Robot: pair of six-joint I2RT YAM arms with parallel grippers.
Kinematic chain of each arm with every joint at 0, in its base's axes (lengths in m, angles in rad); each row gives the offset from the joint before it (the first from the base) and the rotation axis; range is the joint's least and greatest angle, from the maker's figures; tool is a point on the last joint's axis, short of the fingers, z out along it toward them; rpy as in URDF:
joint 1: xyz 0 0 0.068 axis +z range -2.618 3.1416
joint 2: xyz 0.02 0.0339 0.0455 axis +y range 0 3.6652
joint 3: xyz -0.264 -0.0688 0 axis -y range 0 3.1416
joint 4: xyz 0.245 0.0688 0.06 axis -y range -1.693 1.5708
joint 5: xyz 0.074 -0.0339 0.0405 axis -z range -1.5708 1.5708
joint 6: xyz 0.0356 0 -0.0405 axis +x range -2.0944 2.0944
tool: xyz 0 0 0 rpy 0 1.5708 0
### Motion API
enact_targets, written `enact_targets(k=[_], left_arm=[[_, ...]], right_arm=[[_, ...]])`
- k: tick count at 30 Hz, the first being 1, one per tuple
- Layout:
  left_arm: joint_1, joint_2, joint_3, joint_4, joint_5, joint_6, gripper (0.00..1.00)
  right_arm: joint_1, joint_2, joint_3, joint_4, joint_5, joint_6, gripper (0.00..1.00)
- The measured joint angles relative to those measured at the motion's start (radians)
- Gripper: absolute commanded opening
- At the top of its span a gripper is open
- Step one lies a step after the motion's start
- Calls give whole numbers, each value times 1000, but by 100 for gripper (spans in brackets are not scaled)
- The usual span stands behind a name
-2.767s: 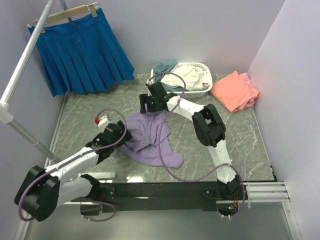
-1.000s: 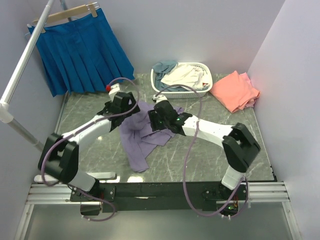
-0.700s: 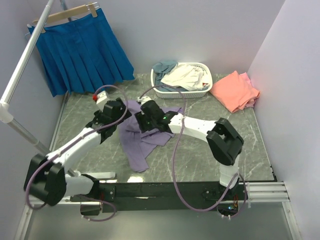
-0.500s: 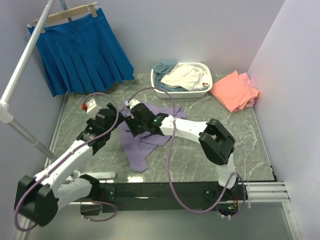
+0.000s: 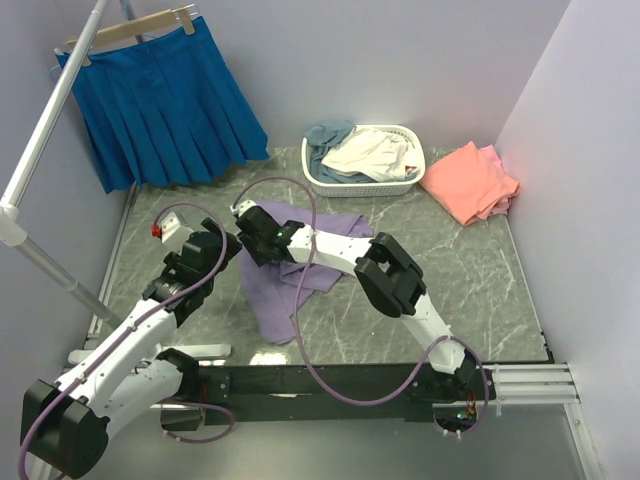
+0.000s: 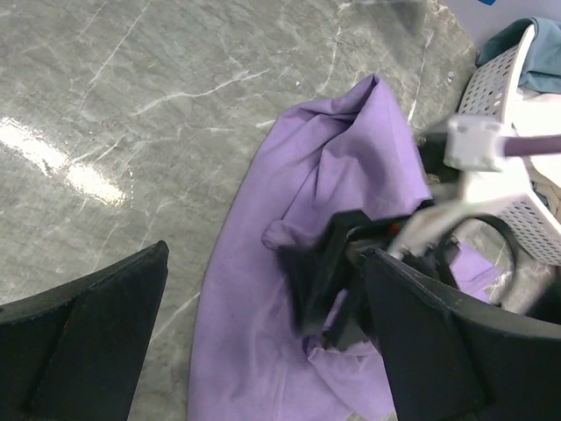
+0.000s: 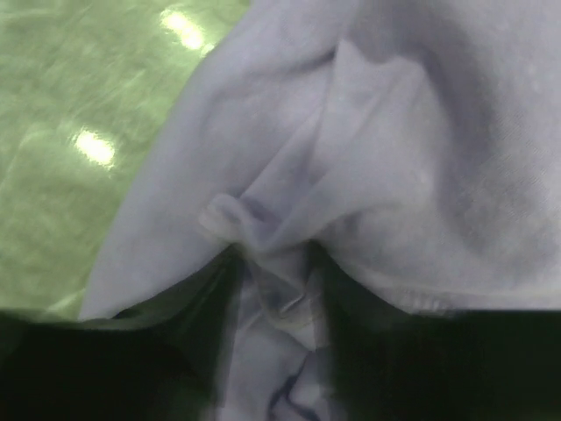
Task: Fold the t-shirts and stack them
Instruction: Flatten the tshirt out
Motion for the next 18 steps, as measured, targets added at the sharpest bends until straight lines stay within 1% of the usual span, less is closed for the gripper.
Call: enact_targets(k=[1,5,8,11,13,18], left_arm=[[0,-2,0,-2,0,-1,99],[0,-16,-11,-9,0,-2,99],[0,-37,-19,-15,3,-1,99],[0,-50,-20,-11,21,11,99],[0,-50,-20,-2,48,30,99],[-4,-48,-58,82,158,78,99]], right_arm=[[0,15,20,-10,12,-6,0],[0,25,31,-26,67,-7,0],[1,-48,-83,18,128,-6,0],[-2,-210,-261,29,195,-5,0],[-12,-312,-326,26,229,-5,0],[-79,-545,-392,40,325,-1,0]])
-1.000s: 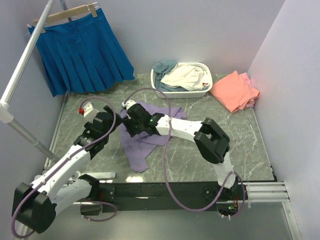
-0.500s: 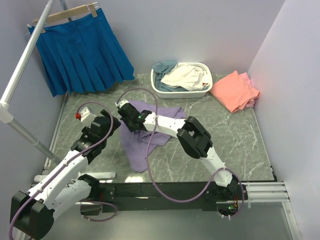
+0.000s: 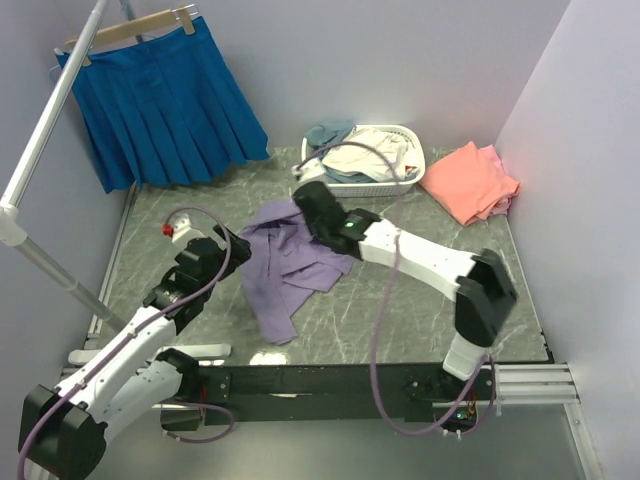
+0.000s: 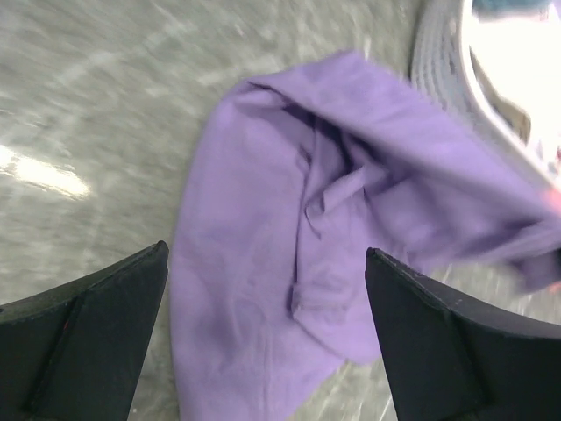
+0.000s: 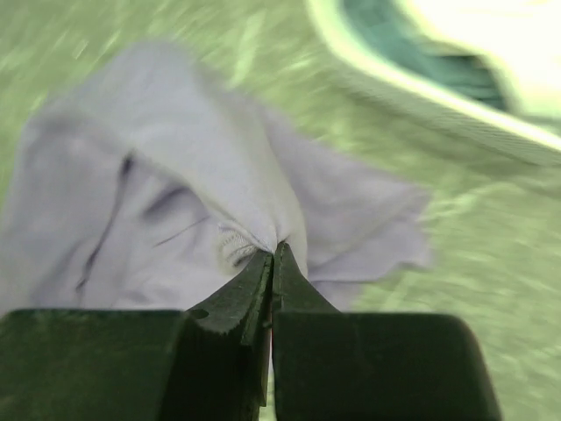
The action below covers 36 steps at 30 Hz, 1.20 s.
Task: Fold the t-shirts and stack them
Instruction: Flatten the tshirt out
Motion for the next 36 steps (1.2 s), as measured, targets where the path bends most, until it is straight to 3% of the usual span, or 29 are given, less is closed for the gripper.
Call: enact_targets(k=[6,17,23,31,34,36], left_arm=[[-109,129,-47,85,82,66,99],[-393,372,-20,53,72,73,98],[-491,424,27,-3,36,30,73],[-523,494,56,-52,-11,-4,72],[-536,516,69,-65,-32,-13,62],[-541,530,77,-73,-48,-19,45]], right_arm=[[-112,-145,-105,10,48,11,0],[-157,-148,-187,-2,32,21,0],[-162,-148,-187,-2,20,26,0],[-170,-149,-190,-2,6,30,1],[-173,-151,-199,-4,5,33,1],[-175,-152,-200,-5,3,35,1]])
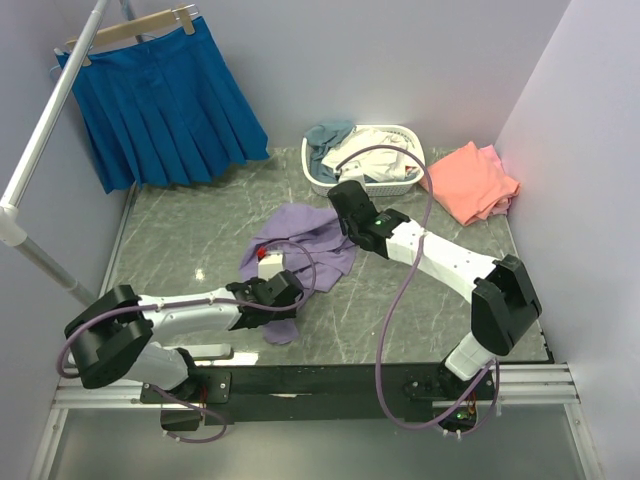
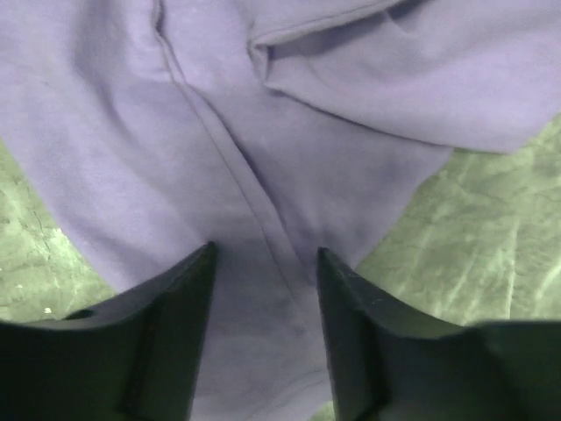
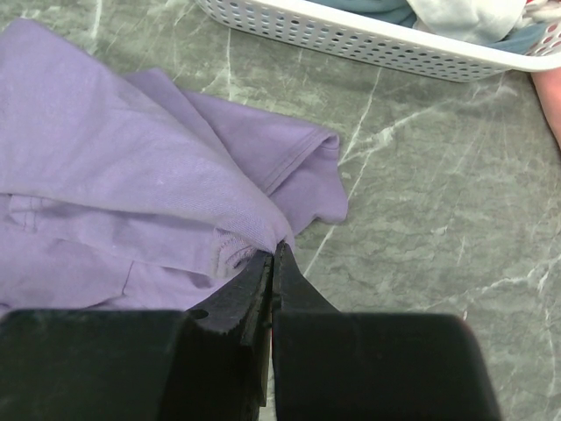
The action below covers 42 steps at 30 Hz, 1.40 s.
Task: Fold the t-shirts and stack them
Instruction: Flatten the tshirt out
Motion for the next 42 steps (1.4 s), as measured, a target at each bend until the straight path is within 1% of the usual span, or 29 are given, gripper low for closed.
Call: enact_targets(k=[3,5,7,13,14,16,22,26,30,33,34,36,37,38,39,40,41,42], left_arm=[[-4,22,9,-6,-25,-11,22],[-7,30,12,-8,-38,-20,9],[-10,35,17,-19,-47,-30,7],[-20,31,33,-75,-72,-48,7],[-20,23,34,-90,-79,-53,3],[-20,-10,39,-131,-96,-60,1],[-20,-194,82,-259,-164,-79,1],[-20,-327,125,-340,-216,-91,2],[-20,-417,143,-396,-257,-94,10],[-20,-442,143,-417,-272,-78,17],[-20,-443,143,-424,-273,-76,17],[-20,-442,143,-428,-272,-69,26],[-20,-442,143,-428,-272,-66,36],[-20,-443,143,-426,-271,-58,43],[-20,-443,142,-421,-270,-54,48],[-20,-444,142,-418,-267,-44,42],[-20,-446,141,-410,-262,-39,34],[-19,-450,138,-398,-257,-31,22]], right_arm=[[0,-6,-2,0,-1,2,1],[-1,-16,-9,0,-2,2,1],[-1,-24,-16,-2,-1,2,1],[-2,-53,-32,-3,0,6,1],[-2,-61,-35,-8,1,6,1],[-3,-82,-41,-11,6,6,1],[-6,-186,-76,-32,27,7,1],[-8,-290,-112,-53,47,16,1],[-8,-409,-155,-86,60,29,1],[-8,-472,-163,-112,66,36,1],[-8,-491,-163,-123,70,39,1],[-8,-515,-163,-134,77,43,1],[-8,-526,-163,-142,80,43,2],[-9,-534,-164,-147,82,45,2],[-9,-541,-165,-152,83,47,2],[-9,-548,-168,-154,84,47,2],[-9,-554,-173,-156,84,47,2],[-10,-559,-178,-158,84,47,2]])
